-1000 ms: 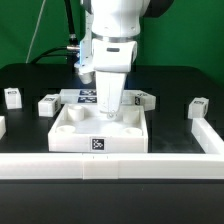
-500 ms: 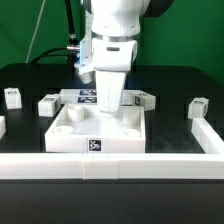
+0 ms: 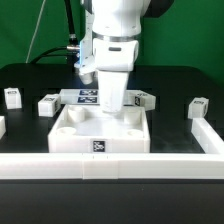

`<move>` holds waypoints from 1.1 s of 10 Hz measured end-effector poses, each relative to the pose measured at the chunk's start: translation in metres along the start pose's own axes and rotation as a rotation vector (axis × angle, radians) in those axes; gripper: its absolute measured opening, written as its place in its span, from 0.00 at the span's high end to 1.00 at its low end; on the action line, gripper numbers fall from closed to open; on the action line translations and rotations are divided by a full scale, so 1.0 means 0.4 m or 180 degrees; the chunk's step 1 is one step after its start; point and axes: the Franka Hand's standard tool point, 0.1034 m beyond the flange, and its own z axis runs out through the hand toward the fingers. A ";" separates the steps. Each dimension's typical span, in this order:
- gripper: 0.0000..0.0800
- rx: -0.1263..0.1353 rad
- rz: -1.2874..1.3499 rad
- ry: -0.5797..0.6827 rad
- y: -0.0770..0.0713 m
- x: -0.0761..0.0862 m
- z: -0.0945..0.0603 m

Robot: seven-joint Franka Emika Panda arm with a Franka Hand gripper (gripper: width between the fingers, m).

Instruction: Assemble one leg

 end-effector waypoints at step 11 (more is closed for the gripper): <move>0.92 -0.0126 -0.0252 -0.0002 0.043 0.094 -0.009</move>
Offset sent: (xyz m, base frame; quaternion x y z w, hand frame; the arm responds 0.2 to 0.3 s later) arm 0.0088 0.0328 -0.0061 -0.0052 0.0143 -0.0281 0.9995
